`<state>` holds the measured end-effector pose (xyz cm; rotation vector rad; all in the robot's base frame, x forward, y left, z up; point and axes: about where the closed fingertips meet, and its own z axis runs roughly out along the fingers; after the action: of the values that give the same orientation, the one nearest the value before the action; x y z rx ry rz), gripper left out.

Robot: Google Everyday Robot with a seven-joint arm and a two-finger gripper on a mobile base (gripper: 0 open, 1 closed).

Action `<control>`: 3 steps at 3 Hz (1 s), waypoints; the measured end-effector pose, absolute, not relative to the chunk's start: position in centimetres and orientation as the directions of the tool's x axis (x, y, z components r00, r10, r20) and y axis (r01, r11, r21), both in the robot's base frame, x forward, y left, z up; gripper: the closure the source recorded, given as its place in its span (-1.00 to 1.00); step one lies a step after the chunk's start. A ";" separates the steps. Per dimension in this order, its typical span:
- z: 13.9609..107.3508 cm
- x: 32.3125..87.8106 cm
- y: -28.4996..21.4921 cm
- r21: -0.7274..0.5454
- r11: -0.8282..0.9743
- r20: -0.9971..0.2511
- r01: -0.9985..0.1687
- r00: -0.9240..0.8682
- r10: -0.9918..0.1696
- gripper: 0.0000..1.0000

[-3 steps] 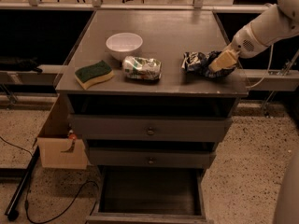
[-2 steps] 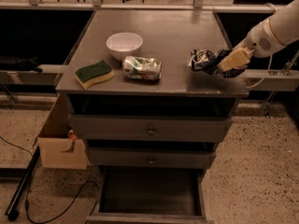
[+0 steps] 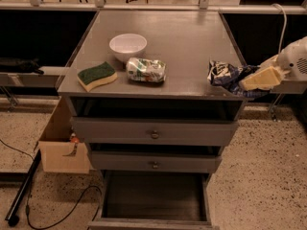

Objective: Place blue chip bag into bottom drawer

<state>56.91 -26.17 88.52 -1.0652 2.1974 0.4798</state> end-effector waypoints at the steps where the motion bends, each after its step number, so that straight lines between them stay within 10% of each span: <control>1: 88.5 56.9 -26.2 0.045 0.605 -0.684 -0.795 -0.466 -0.561 1.00; 3: 84.8 51.6 -25.7 0.133 0.564 -0.753 -0.815 -0.453 -0.477 1.00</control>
Offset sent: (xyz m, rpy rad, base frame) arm -0.0434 0.0026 -0.0294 0.1291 0.0030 0.0350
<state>51.55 -25.67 84.80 -1.0297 2.1210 0.6429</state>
